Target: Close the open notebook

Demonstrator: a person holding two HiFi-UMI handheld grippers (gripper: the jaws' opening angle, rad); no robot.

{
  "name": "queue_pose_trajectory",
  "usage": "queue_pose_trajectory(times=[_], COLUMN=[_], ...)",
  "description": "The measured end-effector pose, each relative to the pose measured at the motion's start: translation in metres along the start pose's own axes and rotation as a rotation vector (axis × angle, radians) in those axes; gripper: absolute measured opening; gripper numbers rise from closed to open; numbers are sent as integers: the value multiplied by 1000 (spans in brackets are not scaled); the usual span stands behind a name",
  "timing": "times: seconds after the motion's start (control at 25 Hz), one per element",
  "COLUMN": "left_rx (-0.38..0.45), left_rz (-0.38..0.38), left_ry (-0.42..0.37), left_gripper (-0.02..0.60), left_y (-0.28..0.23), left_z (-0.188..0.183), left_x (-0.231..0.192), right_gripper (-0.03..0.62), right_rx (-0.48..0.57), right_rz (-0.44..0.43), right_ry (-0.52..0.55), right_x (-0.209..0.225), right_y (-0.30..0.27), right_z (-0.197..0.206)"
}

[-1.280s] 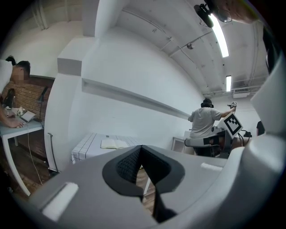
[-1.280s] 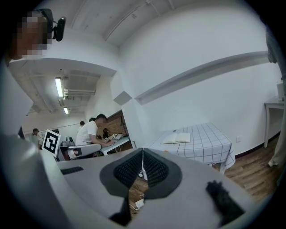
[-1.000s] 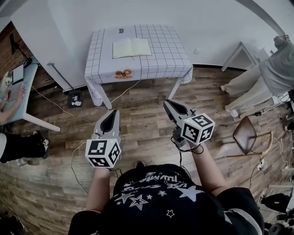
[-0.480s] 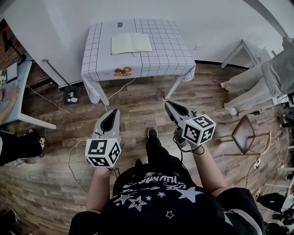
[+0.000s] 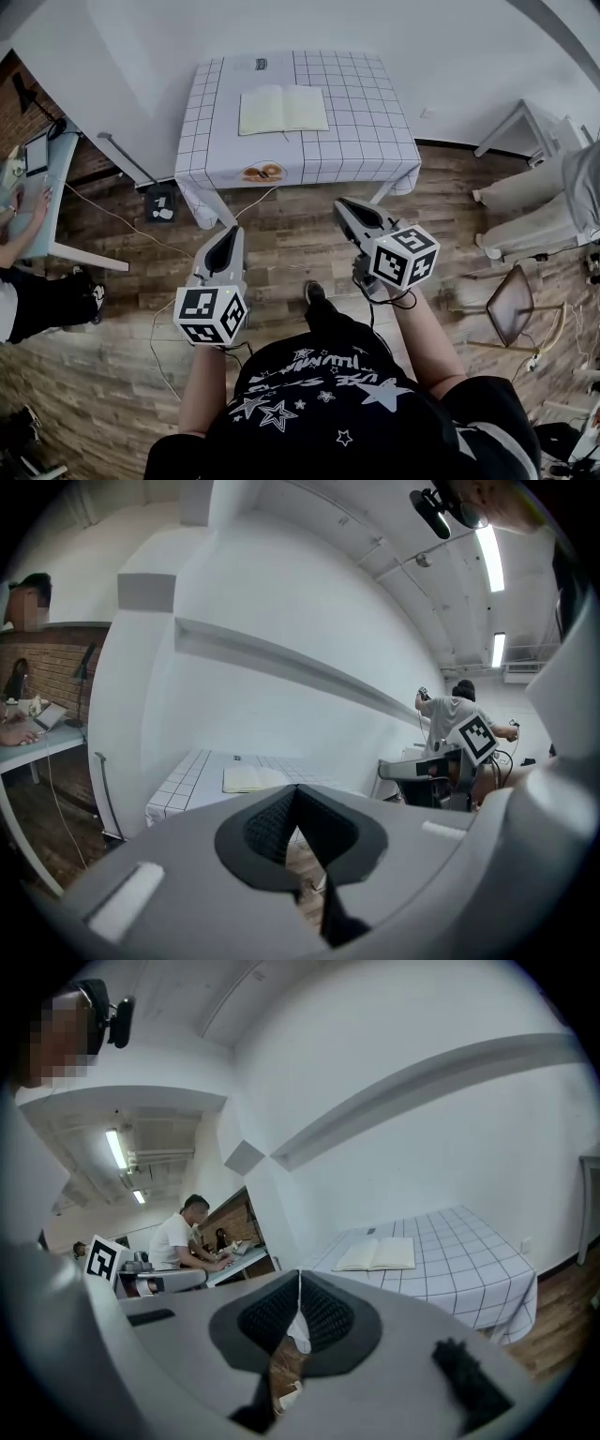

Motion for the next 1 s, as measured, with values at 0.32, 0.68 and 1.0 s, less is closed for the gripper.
queue_pose_trajectory(times=[0.32,0.68,1.0], left_rx=[-7,-19,-20], left_rz=[-26,-69,-80], left_ry=[5,3,-20], left_gripper=[9,9,9], left_y=[-69,-138,-166], left_z=[-17,-35,-34], left_x=[3,7,18], right_gripper=[17,17,17], right_rx=[-10,-20,1], right_rz=[-11,-50,-63], right_ry=[-17,-34,-63], right_x=[70,139,177], right_y=[-29,-62,-75], right_z=[-13,-23,-23])
Point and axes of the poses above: the fingertips, and each gripper's own axes: y backward along the fingers, x to its right, z out of its underside, the point moved 7 cm from there along y, backward along the fingers, and after that the axes turned 12 degrees about y, right-handed, at the moved point
